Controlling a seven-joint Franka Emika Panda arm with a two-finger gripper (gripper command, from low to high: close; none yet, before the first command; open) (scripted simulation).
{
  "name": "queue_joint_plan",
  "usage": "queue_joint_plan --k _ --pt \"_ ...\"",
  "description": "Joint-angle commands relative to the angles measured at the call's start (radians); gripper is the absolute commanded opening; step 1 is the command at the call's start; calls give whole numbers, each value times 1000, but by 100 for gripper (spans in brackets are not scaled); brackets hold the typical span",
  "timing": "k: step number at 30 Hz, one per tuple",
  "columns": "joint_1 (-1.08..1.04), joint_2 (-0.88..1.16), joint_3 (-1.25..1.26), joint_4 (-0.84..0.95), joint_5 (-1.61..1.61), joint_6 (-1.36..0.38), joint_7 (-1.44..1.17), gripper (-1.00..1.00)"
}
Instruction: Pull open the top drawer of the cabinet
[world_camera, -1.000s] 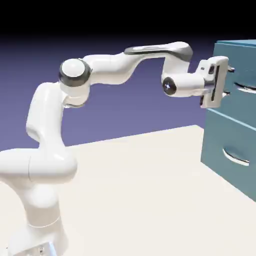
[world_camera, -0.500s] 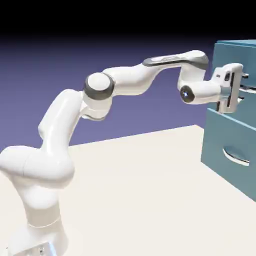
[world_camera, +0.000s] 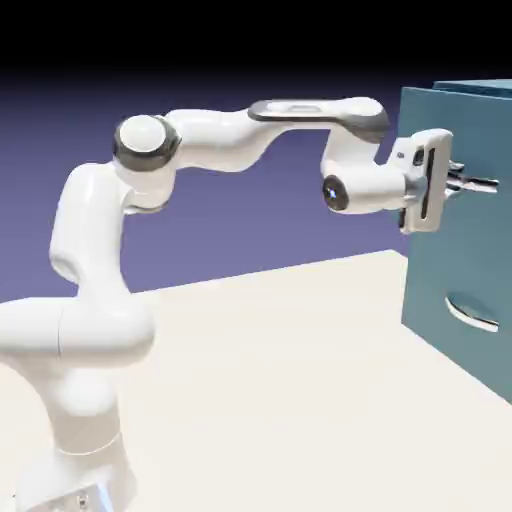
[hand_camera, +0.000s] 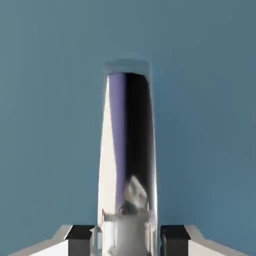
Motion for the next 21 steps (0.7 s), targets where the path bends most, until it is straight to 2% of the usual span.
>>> queue_joint_plan --k 1,19,20,21 --pt "36 8 -26 -35 4 -9 -10 -100" --pt "685 -30 -520 -570 -15 -83 -52 -100" --pt "685 -30 -520 -570 -15 -83 -52 100" --pt "685 -30 -520 -570 -15 -83 -52 100"
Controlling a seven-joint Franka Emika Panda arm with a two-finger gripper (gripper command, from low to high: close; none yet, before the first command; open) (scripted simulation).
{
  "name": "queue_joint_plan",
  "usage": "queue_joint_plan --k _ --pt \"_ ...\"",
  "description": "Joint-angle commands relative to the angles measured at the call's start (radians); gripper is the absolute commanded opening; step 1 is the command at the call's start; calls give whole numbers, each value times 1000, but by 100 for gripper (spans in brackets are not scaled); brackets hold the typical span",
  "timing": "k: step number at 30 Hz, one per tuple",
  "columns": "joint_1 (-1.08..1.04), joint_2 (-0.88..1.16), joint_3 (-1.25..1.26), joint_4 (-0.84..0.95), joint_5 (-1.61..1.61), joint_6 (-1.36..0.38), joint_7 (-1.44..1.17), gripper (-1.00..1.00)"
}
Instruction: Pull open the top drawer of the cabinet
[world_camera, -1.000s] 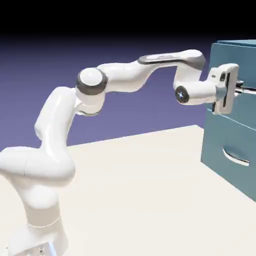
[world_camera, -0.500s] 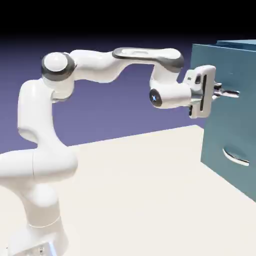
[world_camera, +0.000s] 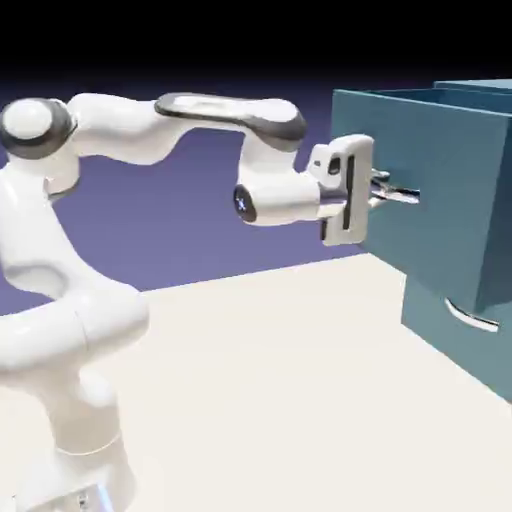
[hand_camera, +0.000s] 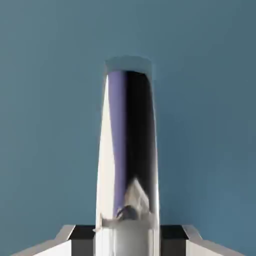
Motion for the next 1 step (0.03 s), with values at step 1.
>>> queue_joint_plan --k 1 --pt "36 -16 -27 -29 -7 1 6 100"
